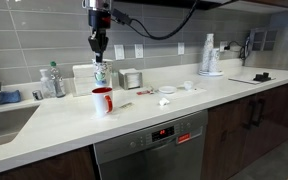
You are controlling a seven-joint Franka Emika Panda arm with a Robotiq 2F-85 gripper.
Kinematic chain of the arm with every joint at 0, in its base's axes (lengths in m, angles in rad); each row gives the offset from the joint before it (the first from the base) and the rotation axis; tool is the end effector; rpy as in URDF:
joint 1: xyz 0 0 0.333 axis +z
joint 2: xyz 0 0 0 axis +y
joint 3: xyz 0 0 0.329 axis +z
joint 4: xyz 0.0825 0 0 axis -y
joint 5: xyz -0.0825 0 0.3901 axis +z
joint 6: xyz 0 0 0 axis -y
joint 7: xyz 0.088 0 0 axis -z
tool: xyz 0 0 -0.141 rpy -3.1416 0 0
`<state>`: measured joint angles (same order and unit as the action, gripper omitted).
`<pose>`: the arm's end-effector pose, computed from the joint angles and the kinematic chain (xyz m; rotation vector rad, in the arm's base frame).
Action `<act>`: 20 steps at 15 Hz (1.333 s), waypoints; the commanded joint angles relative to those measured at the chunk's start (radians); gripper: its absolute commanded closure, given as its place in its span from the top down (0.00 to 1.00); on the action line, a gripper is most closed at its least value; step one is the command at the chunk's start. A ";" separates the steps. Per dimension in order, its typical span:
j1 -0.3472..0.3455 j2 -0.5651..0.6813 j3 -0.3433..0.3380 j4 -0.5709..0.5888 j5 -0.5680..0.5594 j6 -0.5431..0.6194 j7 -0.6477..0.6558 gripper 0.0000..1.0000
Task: Lift the cup and put it in the mug cup
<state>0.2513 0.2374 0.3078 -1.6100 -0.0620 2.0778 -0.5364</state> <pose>0.5809 0.3374 0.4956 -2.6441 -1.6253 -0.3768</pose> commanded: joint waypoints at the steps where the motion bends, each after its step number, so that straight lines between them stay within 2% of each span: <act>1: 0.001 0.011 0.003 -0.014 0.013 0.021 -0.035 0.01; 5: 0.001 0.030 0.010 -0.004 0.020 0.004 -0.051 0.01; 6: 0.000 0.031 0.011 -0.006 0.021 0.023 -0.056 0.29; 7: -0.001 0.031 0.012 -0.005 0.026 0.020 -0.059 0.29; 9: -0.001 0.014 0.008 -0.012 0.018 0.027 -0.055 0.43; 16: -0.039 -0.074 -0.040 -0.042 0.060 -0.067 0.104 0.96; 17: -0.050 -0.088 -0.050 -0.051 0.081 -0.067 0.128 0.99; 20: -0.083 -0.139 -0.094 -0.101 0.115 -0.048 0.218 1.00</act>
<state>0.1978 0.1721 0.2474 -1.6262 0.0117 2.0208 -0.3940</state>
